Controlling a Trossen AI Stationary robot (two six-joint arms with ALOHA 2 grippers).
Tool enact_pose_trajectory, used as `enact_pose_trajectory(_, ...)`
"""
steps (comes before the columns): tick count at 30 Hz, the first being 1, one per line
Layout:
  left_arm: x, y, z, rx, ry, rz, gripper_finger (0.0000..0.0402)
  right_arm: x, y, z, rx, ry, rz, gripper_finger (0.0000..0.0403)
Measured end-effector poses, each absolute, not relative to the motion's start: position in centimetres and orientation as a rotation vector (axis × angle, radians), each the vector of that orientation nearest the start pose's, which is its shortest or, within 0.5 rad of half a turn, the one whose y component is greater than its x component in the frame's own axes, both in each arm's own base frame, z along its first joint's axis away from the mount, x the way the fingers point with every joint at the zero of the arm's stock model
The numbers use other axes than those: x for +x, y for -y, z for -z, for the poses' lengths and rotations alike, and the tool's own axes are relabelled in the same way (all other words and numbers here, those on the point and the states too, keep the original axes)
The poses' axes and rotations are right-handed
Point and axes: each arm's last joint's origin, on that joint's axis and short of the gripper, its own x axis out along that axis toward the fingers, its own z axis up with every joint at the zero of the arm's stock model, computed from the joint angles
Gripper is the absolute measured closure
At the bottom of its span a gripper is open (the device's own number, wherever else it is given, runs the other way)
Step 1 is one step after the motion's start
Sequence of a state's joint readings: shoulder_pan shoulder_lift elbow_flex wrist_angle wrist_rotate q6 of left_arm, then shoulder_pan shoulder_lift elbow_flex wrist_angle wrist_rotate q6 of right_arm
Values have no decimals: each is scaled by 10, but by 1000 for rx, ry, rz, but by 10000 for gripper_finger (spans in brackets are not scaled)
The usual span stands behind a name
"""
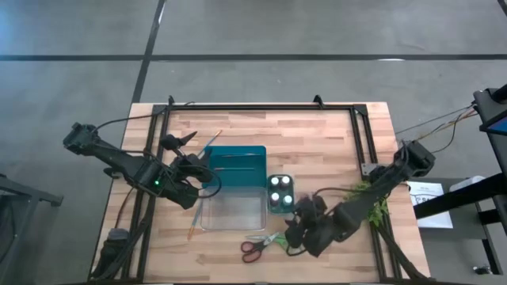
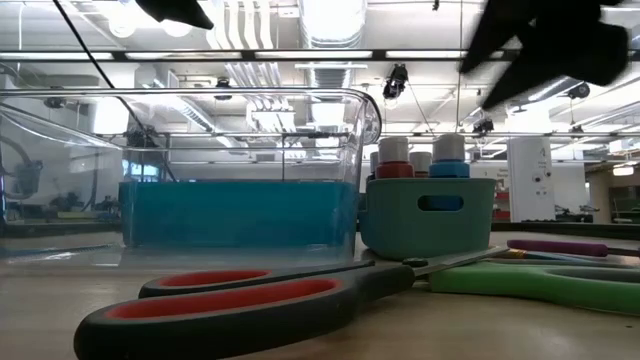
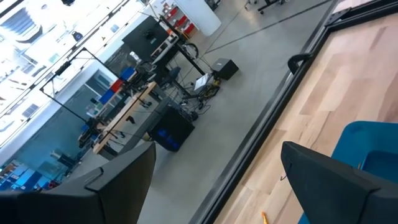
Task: Pick & Place Paint Supplies
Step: Put the blue paint brush into the blue bin
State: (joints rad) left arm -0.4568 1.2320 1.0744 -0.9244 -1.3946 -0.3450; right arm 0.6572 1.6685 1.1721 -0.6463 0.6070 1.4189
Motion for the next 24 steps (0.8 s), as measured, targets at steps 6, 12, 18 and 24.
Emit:
enact_pose_trajectory(6,208,71,-309,585,-508,-923,48,266,-186,-203,705,-849,655,197)
enact_pose_trajectory(12,209,71,-309,583,-507,-923,48,269,-190,-186,745,-958,673,197)
enact_pose_trajectory(18,209,71,-309,580,-511,-917,48,273,-196,-168,794,-1051,705,197)
enact_pose_trajectory(24,209,71,-309,579,-511,-916,48,279,-202,-157,787,-1073,723,197)
